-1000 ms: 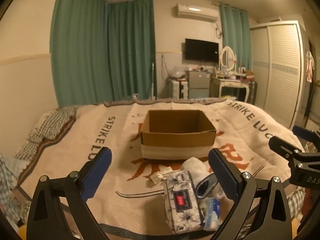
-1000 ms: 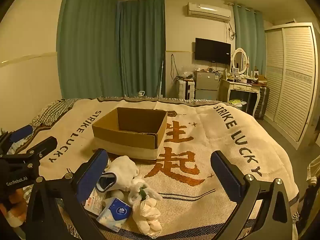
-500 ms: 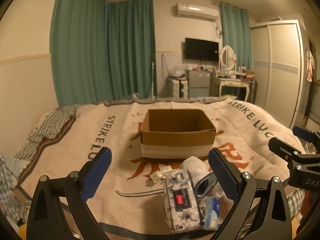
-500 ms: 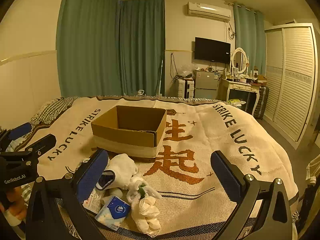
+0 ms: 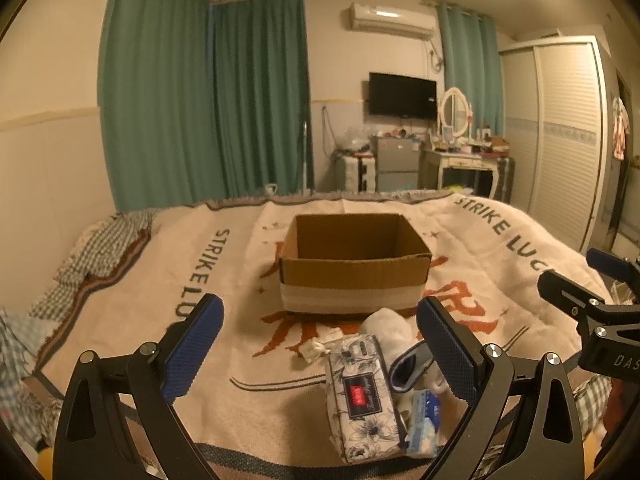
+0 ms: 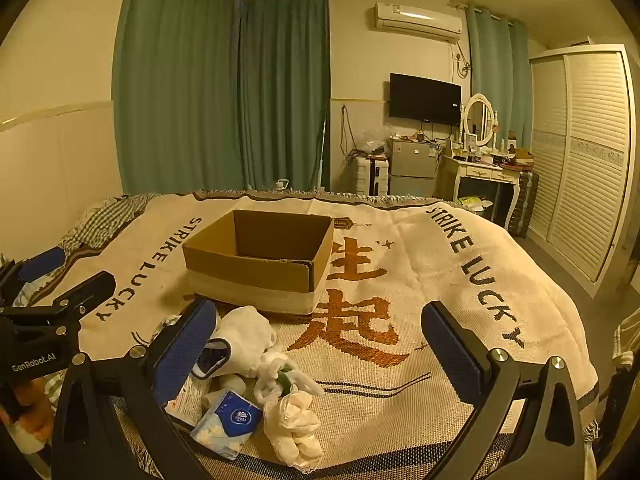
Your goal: Organize soft objects
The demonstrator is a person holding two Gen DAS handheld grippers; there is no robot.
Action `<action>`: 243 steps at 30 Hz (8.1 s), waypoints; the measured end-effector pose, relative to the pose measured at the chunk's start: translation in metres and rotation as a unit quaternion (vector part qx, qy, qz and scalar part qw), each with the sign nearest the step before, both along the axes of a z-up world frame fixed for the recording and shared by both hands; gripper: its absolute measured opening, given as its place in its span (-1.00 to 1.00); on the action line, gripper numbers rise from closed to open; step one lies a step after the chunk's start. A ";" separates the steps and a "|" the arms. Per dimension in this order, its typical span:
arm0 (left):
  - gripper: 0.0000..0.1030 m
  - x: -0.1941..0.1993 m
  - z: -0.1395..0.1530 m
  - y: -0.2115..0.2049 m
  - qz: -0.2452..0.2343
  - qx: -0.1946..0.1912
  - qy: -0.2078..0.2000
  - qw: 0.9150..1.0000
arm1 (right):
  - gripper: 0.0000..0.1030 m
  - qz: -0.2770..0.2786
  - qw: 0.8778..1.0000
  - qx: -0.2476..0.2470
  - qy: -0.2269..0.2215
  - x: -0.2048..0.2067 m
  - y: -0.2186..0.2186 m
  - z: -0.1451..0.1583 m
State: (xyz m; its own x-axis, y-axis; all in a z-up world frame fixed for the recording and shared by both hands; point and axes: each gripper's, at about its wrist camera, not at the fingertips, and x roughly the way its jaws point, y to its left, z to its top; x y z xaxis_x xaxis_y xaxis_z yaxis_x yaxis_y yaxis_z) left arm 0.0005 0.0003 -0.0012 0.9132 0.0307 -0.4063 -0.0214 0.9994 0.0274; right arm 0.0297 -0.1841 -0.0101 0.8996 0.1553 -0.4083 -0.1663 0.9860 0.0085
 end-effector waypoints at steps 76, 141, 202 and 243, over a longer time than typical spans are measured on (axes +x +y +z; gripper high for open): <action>0.16 0.035 -0.104 -0.022 -0.048 0.008 0.177 0.983 | 0.61 0.058 0.980 -0.044 0.186 0.028 0.019 -0.123; 0.55 0.236 0.010 0.033 -0.075 0.037 0.050 0.995 | 0.38 0.053 0.993 0.042 0.096 0.269 0.057 0.003; -0.39 0.173 -0.144 0.019 -0.138 -0.014 0.272 0.952 | -0.06 0.098 0.971 -0.020 0.218 0.167 0.099 -0.096; -0.43 0.294 -0.031 -0.020 -0.154 0.027 0.155 0.976 | -0.06 0.080 0.991 0.009 0.111 0.313 0.072 -0.004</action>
State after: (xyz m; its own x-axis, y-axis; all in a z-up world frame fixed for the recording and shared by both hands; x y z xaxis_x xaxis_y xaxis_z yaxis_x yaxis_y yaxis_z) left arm 0.2946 -0.0200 -0.0317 0.7162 -0.1962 -0.6697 0.2964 0.9543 0.0374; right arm 0.3425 -0.1120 -0.0142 0.7510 0.2968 -0.5899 -0.3117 0.9469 0.0796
